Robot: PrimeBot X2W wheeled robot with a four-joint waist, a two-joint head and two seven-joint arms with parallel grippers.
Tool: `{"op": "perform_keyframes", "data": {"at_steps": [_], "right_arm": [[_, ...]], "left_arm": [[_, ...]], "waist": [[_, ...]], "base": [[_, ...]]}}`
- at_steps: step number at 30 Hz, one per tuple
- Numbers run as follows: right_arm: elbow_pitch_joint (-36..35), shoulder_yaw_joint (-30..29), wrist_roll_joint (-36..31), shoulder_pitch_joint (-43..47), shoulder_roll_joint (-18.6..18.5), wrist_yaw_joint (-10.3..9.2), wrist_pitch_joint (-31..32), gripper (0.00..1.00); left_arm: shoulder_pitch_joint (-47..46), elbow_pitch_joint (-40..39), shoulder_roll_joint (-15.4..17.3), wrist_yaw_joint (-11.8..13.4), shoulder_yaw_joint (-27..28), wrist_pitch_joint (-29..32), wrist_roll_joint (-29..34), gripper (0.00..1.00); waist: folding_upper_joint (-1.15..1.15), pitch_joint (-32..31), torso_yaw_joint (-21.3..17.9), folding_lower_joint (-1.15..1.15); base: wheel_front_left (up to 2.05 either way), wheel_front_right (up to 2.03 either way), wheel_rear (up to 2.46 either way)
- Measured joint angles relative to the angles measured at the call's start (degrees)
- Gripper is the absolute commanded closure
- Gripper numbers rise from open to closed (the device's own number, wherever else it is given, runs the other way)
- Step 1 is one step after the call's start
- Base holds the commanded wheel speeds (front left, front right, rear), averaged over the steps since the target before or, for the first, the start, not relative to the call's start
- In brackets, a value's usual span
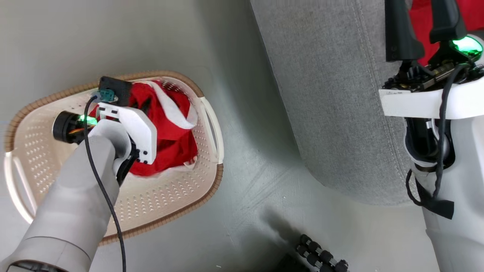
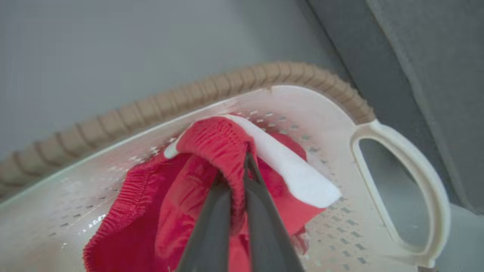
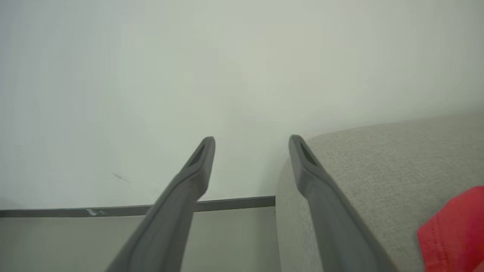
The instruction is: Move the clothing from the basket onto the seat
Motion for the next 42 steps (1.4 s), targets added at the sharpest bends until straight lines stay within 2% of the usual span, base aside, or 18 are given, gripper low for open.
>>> {"op": "perform_keyframes", "data": {"at_steps": [11,19,31,42], "right_arm": [[0.0,-2.4,-1.1,0.0,-1.0,0.00,0.0,0.00],[1.5,-1.7,-2.1,0.1,-2.8,0.01,-0.2,0.00],[4.6,0.8,-2.5,2.8,-6.1,0.01,-0.2,0.00],[7.1,1.1,-2.5,9.2,-7.6,0.00,-0.2,0.00]], "left_arm": [[2.6,-6.0,-0.7,-0.8,-1.6,-7.5,-1.5,1.00],[5.4,-13.1,-1.5,-0.9,-3.4,-13.1,-4.1,1.00],[8.4,-24.9,-1.5,-0.9,-6.3,-15.0,-7.2,1.00],[8.4,-33.1,1.7,-0.9,-7.1,-15.2,-8.4,1.00]], "waist": [[0.00,-5.3,2.5,0.00],[0.00,-10.1,4.6,0.00],[0.00,-18.4,8.5,0.00],[0.00,-26.8,11.9,0.00]], "base": [[0.00,0.00,0.00],[0.00,0.00,0.00],[0.00,0.00,0.00],[0.00,0.00,0.00]]}}
